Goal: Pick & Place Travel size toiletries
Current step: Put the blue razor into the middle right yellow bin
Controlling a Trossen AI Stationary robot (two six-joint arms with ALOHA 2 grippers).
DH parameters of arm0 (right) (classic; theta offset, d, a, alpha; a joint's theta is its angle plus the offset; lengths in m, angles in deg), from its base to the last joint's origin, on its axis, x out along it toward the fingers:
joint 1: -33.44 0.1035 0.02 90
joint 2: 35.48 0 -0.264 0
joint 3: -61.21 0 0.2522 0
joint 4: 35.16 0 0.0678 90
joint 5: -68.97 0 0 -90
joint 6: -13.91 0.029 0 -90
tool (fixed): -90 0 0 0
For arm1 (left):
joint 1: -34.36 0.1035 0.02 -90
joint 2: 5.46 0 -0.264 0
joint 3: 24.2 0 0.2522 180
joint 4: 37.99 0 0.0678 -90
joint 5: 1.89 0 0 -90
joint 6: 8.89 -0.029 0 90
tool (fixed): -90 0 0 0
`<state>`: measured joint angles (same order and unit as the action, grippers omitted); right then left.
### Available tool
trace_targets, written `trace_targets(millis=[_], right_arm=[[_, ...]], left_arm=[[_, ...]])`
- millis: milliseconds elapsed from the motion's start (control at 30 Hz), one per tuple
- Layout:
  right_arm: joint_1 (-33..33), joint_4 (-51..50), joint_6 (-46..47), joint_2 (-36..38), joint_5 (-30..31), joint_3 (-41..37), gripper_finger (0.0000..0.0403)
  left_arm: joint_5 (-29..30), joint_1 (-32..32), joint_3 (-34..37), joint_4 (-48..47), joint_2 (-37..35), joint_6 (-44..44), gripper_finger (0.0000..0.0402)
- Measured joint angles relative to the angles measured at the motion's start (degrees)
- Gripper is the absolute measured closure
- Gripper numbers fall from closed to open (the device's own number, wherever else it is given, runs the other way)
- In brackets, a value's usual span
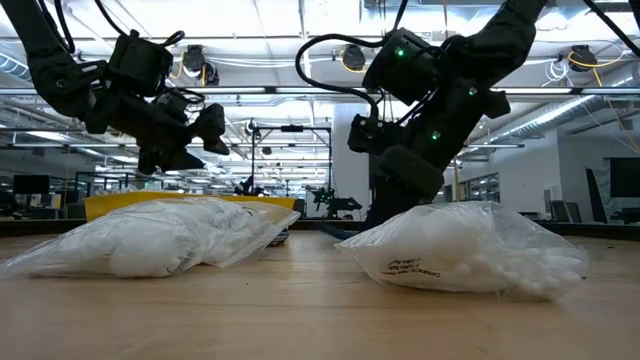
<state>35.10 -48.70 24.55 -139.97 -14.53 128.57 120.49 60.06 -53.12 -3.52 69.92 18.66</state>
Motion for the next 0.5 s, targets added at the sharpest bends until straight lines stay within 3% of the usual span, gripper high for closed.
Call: trace_targets(millis=[333,500], right_arm=[[-0.2,0.0,-4.2,0.0,-1.2,0.0,0.0392],[-0.2,0.4,-7.9,0.3,-0.8,-0.1,0.0382]], left_arm=[[0.0,0.0,0.0,0.0,0.0,0.1,0.0117],[0.0,0.0,0.0,0.0,0.0,0.2,0.0117]])
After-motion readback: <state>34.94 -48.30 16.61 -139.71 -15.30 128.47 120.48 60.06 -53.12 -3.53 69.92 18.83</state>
